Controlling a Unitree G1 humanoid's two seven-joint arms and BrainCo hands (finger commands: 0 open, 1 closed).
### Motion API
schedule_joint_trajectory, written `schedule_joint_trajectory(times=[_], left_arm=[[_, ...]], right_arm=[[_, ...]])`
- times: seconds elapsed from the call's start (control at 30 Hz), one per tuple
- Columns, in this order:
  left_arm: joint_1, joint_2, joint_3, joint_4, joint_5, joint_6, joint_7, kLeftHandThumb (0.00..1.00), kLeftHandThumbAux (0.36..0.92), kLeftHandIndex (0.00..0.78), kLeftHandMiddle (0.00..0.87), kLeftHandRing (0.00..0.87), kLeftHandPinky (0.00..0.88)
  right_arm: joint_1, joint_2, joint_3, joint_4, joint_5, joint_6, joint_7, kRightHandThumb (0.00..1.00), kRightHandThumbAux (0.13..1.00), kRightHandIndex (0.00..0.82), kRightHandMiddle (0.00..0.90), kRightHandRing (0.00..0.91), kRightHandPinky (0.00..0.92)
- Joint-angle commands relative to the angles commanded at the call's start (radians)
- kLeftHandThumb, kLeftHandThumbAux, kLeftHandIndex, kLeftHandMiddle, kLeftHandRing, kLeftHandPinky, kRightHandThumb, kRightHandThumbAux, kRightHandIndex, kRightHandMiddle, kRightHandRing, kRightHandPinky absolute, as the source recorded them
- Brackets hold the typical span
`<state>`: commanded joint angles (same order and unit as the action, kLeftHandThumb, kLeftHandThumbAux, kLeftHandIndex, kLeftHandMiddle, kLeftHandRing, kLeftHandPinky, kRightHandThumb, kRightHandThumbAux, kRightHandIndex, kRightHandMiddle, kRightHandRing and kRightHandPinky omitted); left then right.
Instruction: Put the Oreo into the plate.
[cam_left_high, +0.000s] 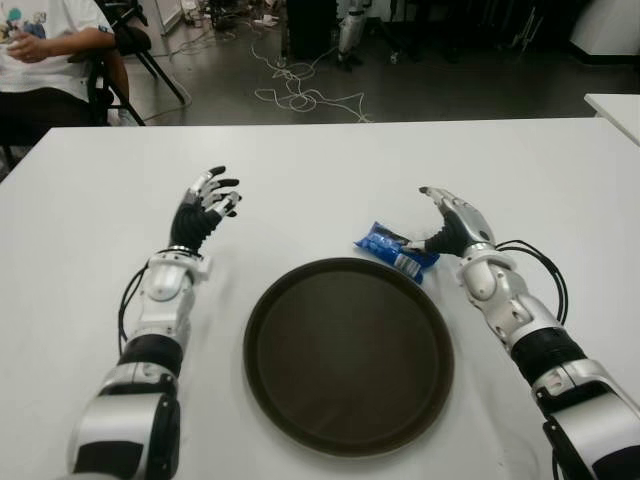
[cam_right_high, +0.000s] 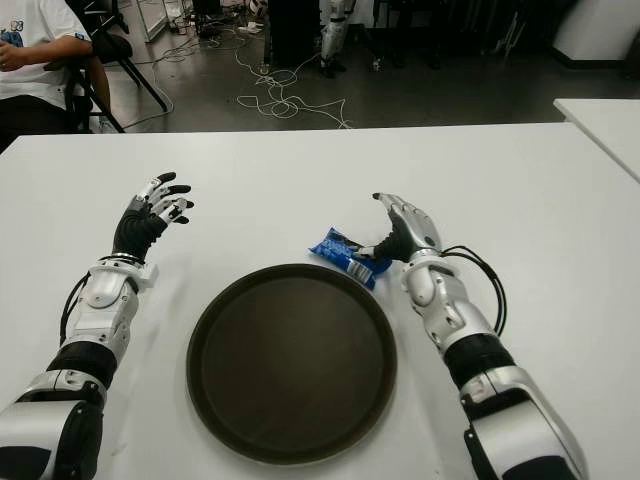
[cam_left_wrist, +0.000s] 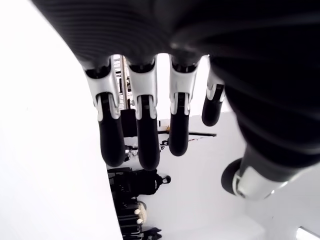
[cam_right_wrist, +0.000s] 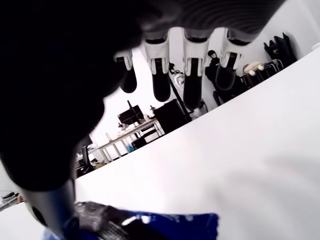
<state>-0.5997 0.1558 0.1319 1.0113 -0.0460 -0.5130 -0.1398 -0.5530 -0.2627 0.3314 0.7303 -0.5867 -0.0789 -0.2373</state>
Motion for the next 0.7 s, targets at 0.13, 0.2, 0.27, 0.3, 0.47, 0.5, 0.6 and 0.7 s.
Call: schedule_joint_trajectory(times=[0.13,0.2,0.27,0.3,0.47,0.5,0.6,0.7], left_arm=[[-0.001,-0.001,0.001,0.003,0.001,0.001,0.004,0.257,0.662,0.163,0.26,0.31,0.406],[-0.002,-0.003,0.002,0.004,-0.001,0.001,0.003,0.265,0.666,0.161,0.259,0.309,0.407],[-0.002,-0.005,0.004,0.002,-0.005,0.003,-0.001,0.271,0.669,0.159,0.26,0.308,0.408],[-0.002,-0.005,0.004,0.001,-0.006,0.003,-0.004,0.271,0.671,0.157,0.26,0.308,0.408],[-0.001,-0.005,0.004,0.001,-0.007,-0.001,-0.009,0.256,0.664,0.151,0.259,0.31,0.412],[-0.002,-0.005,0.003,0.003,-0.007,-0.003,-0.01,0.252,0.662,0.149,0.258,0.309,0.412],[-0.003,-0.006,0.003,0.006,-0.007,-0.008,-0.013,0.248,0.66,0.155,0.254,0.309,0.416],[-0.003,-0.007,0.004,0.006,-0.009,-0.011,-0.015,0.248,0.657,0.158,0.253,0.309,0.418]], right_arm=[[0.003,-0.002,0.009,-0.015,-0.008,0.006,0.008,0.0,0.746,0.098,0.136,0.144,0.144],[0.005,-0.005,0.016,-0.022,-0.013,0.009,0.011,0.0,0.743,0.096,0.138,0.147,0.147],[0.004,-0.005,0.026,-0.021,-0.022,0.015,0.008,0.0,0.741,0.096,0.143,0.155,0.154],[0.002,-0.004,0.031,-0.017,-0.027,0.016,0.006,0.0,0.738,0.096,0.148,0.162,0.162],[-0.008,-0.006,0.039,0.005,-0.04,0.013,0.002,0.0,0.736,0.1,0.166,0.187,0.191],[-0.01,-0.006,0.04,0.008,-0.042,0.015,0.003,0.0,0.736,0.099,0.167,0.189,0.193],[-0.014,-0.006,0.042,0.015,-0.044,0.016,0.004,0.0,0.741,0.103,0.164,0.185,0.196],[-0.016,-0.005,0.044,0.026,-0.044,0.011,-0.002,0.0,0.746,0.107,0.165,0.186,0.199]])
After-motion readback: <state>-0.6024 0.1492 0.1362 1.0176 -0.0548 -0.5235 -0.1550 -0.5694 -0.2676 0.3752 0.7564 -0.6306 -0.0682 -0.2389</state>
